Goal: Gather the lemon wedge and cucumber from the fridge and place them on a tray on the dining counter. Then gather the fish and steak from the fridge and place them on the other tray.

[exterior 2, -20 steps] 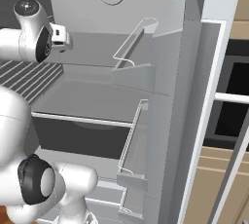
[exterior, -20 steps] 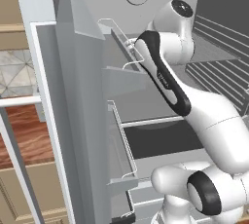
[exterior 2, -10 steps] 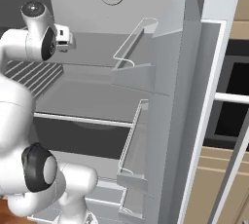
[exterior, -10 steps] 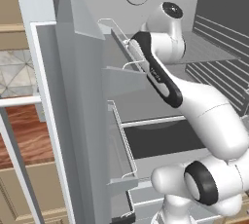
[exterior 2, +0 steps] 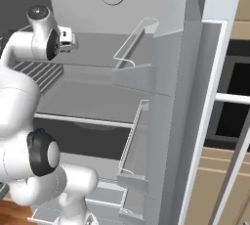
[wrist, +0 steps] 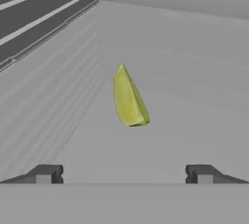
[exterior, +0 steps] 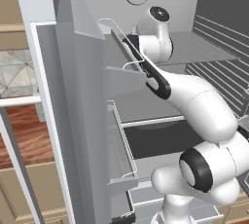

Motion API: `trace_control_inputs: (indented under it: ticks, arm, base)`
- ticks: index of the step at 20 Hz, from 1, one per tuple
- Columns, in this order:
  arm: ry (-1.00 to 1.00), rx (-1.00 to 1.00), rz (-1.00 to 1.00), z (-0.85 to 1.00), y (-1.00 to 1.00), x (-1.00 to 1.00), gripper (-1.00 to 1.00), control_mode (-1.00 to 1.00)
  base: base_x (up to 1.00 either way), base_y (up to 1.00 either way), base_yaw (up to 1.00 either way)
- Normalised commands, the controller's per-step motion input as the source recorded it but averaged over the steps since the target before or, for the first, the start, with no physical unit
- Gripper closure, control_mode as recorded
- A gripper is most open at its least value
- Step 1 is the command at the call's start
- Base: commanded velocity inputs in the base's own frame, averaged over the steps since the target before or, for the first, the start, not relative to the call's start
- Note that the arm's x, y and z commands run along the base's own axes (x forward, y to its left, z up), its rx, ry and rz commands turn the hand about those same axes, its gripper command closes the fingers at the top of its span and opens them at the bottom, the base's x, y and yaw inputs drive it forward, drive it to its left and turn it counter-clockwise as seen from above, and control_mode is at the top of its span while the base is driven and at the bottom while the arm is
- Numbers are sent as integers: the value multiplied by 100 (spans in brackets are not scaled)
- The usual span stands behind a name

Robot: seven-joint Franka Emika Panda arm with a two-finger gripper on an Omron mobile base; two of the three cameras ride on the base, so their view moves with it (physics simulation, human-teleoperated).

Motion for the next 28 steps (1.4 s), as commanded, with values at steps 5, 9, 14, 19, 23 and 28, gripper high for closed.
trace_control_inputs:
  ticks: [5, 9, 14, 19, 23, 28]
  arm:
    - [0, -3, 0, -13, 14, 39, -100, -100]
    - [1, -4, 0, -10, 12, 41, -100, -100]
    - [0, -3, 0, -5, 5, 39, -100, -100]
    - [0, -3, 0, -6, 7, 28, -100, -100]
    - [0, -1, 0, -11, 8, 7, -100, -100]
    - [0, -2, 0, -16, 10, 0, 100, -100]
  base:
    - [0, 0, 0]
    - [0, 0, 0]
    - [0, 0, 0]
    - [0, 0, 0]
    - [0, 0, 0]
    - [0, 0, 0]
